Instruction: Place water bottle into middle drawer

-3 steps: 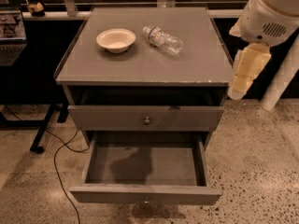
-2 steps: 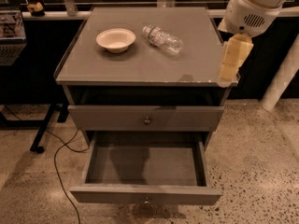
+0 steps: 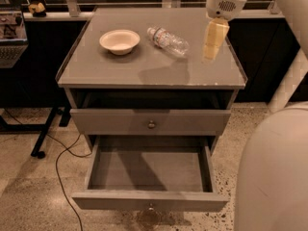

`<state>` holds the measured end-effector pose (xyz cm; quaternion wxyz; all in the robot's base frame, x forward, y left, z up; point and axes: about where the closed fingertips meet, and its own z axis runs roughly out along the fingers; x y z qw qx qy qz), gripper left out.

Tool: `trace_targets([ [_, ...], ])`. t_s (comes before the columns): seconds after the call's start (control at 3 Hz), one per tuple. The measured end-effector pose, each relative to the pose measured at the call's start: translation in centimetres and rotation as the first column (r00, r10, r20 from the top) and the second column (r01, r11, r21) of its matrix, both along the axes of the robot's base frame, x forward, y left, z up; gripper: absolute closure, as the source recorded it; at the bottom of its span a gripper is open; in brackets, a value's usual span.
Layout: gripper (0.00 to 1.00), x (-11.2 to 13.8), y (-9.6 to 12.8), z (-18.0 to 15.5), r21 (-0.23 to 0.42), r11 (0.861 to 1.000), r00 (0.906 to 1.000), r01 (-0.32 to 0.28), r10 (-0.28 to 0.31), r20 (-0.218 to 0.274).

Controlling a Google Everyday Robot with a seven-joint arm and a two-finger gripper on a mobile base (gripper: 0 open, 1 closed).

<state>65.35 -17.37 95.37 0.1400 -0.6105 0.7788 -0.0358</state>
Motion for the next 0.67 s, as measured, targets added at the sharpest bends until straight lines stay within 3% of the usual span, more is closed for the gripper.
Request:
trace_targets([
  [0.67, 0.0, 1.66, 1.01, 0.04, 0.042, 0.999, 0.9982, -0.022, 0.02, 0.057],
])
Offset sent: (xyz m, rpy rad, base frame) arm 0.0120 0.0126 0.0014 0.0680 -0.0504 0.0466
